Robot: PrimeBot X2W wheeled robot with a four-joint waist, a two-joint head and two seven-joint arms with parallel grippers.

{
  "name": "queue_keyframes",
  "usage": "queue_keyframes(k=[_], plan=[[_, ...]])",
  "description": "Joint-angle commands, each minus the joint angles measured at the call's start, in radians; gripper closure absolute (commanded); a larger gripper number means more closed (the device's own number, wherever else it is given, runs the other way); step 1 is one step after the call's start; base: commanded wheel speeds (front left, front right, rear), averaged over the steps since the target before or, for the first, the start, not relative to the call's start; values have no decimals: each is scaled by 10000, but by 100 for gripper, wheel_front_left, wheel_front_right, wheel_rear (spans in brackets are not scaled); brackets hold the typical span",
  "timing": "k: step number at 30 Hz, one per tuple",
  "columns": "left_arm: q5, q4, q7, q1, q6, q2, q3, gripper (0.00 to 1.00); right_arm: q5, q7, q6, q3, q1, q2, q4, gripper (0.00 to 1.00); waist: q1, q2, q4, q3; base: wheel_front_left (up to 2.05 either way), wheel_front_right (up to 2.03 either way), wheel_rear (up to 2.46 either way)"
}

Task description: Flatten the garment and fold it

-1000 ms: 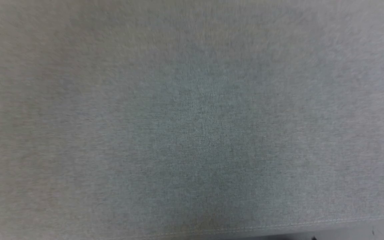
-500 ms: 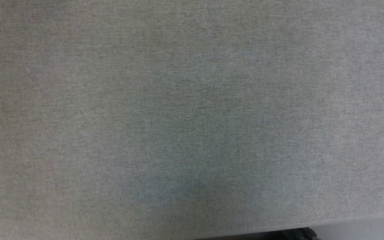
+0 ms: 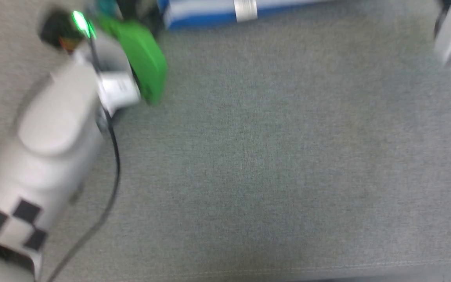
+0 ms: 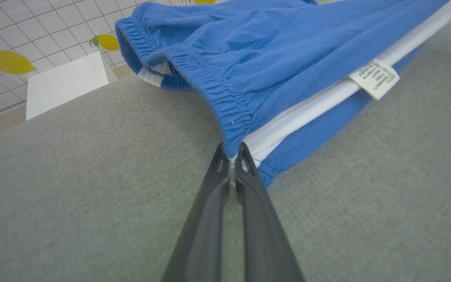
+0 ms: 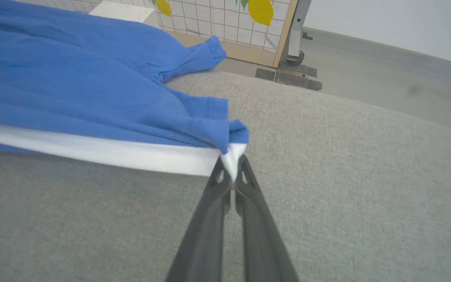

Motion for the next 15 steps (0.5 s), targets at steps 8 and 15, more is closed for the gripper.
queue_keyframes(k=[8, 15], plan=[[-263, -889, -262, 2733, 725, 321, -580, 100, 834, 777, -94, 533, 3108, -923, -1221, 100, 1, -1, 253, -2207, 0, 0, 0], [-485, -1636, -375, 4534, 1239, 752, -845, 100, 1344, 1591, -94, 499, 5256, -1386, -2186, 100, 1, -1, 366, -3317, 0, 0, 0]])
